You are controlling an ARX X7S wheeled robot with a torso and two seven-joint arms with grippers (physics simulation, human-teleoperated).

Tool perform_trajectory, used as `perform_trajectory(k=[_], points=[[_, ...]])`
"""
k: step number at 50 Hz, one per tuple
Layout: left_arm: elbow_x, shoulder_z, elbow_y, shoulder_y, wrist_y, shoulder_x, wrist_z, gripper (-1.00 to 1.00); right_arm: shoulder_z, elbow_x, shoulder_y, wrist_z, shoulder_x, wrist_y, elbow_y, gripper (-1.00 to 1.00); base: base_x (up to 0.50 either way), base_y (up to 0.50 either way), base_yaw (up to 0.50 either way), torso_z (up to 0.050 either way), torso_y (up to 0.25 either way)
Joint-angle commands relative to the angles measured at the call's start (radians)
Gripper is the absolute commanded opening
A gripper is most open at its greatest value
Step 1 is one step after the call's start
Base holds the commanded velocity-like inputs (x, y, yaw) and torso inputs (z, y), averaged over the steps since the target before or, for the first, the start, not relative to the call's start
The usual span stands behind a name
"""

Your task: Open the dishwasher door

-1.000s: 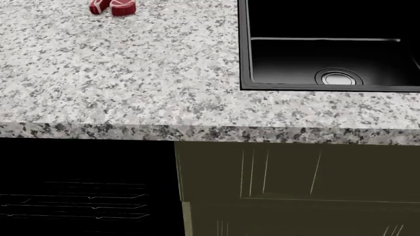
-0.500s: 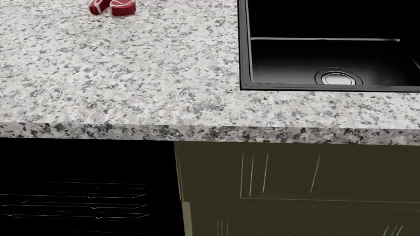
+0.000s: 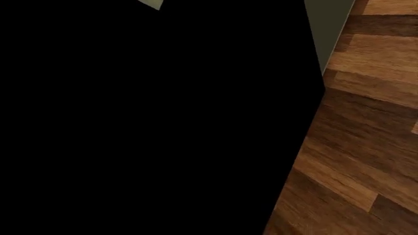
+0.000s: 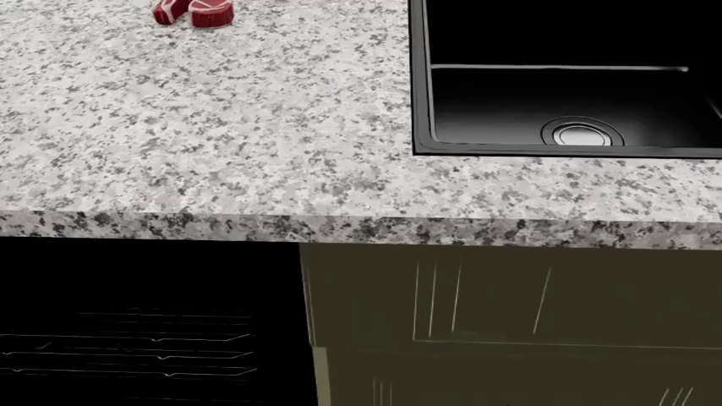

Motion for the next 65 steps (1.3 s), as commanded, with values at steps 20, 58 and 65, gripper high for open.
perform_trajectory(k=[20, 58, 65], points=[[-0.569, 0.222, -0.265, 0.111, 0.034, -0.089, -0.267, -1.00, -0.004, 0.007, 0.006, 0.003, 0.004, -0.002, -0.007, 1.00, 0.00, 0.00, 0.00, 0.000, 0.000], [-0.784, 0.493, -0.427, 0.099, 0.154, -0.135, -0.500, -1.00, -0.009, 0.012, 0.002, 0.002, 0.003, -0.024, 0.011, 1.00, 0.00, 0.01, 0.00, 0.001, 0.000], [-0.817, 0.533, -0.450, 0.093, 0.175, -0.137, -0.519, -1.00, -0.011, 0.012, 0.004, 0.001, 0.001, -0.027, 0.016, 1.00, -0.01, 0.01, 0.01, 0.003, 0.000]])
